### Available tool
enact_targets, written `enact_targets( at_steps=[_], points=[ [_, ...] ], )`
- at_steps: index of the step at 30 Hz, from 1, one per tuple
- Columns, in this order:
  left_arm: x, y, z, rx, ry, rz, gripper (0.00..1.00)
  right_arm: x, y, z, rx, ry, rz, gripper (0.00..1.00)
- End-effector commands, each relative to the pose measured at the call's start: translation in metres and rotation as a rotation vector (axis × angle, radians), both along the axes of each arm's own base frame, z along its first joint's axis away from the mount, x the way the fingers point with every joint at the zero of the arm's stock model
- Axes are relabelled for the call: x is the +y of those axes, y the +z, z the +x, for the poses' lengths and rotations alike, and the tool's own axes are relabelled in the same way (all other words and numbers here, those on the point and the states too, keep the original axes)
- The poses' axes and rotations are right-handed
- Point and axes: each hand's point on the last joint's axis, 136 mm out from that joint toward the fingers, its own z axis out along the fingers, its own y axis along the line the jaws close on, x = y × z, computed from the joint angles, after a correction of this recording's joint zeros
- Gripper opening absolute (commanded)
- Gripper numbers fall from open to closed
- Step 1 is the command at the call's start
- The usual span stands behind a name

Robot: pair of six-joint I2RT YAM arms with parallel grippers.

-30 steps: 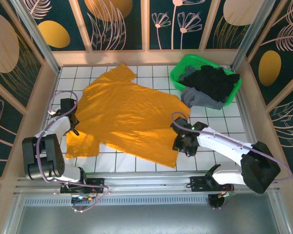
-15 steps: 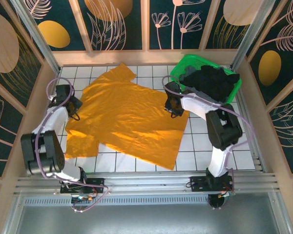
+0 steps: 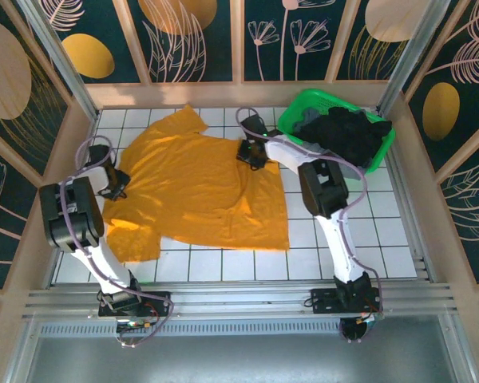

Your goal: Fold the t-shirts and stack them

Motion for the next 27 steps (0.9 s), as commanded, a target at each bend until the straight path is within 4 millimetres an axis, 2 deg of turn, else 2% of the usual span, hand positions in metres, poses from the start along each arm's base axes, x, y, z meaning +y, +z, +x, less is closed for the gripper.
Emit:
enact_targets(
  at_steps=[1,3,4,5,6,8,11,15,20,22,23,27],
  points=[
    [0.021,-0.027,-0.052,0.141,0.081,-0.002,0.47,0.029,-0.072,-0.041,0.213,0.140,-0.040,0.39],
    [0.022,-0.027,-0.055,0.147,0.072,-0.003,0.47,0.026,-0.074,-0.025,0.208,0.117,-0.029,0.41],
    [0.020,-0.027,-0.053,0.135,0.067,-0.015,0.47,0.019,-0.075,-0.016,0.208,0.091,-0.020,0.41],
    [0.015,-0.028,-0.050,0.114,0.062,-0.042,0.48,0.017,-0.075,-0.014,0.207,0.081,-0.016,0.43],
    [0.010,-0.029,-0.047,0.093,0.056,-0.073,0.49,-0.003,-0.074,0.000,0.203,0.037,-0.011,0.44],
    [-0.005,-0.032,-0.039,0.040,0.044,-0.160,0.50,-0.026,-0.070,0.017,0.186,0.003,-0.005,0.47],
    [-0.020,-0.032,-0.031,-0.001,0.025,-0.237,0.51,-0.047,-0.059,0.038,0.146,0.008,0.015,0.50],
    [-0.032,-0.023,-0.018,-0.038,-0.031,-0.271,0.53,-0.059,-0.034,0.058,0.072,0.049,0.010,0.54],
    [-0.036,-0.013,-0.009,-0.041,-0.048,-0.276,0.54,-0.086,-0.023,0.066,0.059,0.006,-0.033,0.55],
    [-0.037,-0.012,-0.011,-0.032,-0.048,-0.279,0.54,-0.083,-0.013,0.068,0.030,0.036,-0.005,0.57],
    [-0.033,0.000,-0.002,-0.060,-0.051,-0.262,0.55,-0.075,-0.003,0.069,0.003,0.078,0.022,0.58],
    [-0.023,0.035,-0.005,-0.094,-0.057,-0.170,0.61,-0.048,0.040,0.067,-0.100,0.215,0.062,0.61]
  ],
)
